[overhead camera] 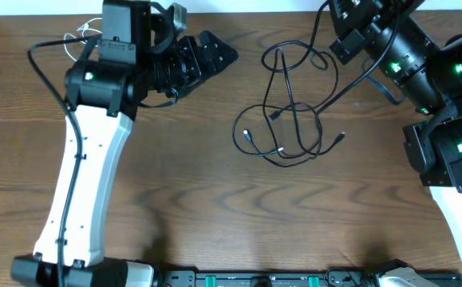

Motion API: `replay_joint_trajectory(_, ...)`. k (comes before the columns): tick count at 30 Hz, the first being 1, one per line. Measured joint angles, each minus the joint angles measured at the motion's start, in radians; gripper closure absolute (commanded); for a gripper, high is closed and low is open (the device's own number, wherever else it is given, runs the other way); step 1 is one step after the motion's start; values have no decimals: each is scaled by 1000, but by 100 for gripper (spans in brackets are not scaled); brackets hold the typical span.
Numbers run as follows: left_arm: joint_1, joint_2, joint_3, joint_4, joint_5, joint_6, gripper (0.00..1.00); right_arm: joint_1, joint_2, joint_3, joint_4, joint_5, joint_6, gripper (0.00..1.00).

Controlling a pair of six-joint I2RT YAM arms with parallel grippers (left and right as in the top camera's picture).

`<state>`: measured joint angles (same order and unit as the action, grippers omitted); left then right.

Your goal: Untangle cables

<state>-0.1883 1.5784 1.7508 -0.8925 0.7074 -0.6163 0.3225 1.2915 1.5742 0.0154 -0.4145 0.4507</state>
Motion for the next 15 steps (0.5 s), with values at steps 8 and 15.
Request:
replay_joint_trajectory(8, -44, 145, 0, -2, 116, -132, 9, 0, 0, 0, 4, -2, 16, 99)
replay_joint_trajectory(15, -79, 208, 0, -11, 208, -178, 14, 0, 0, 0, 4, -1, 17, 99)
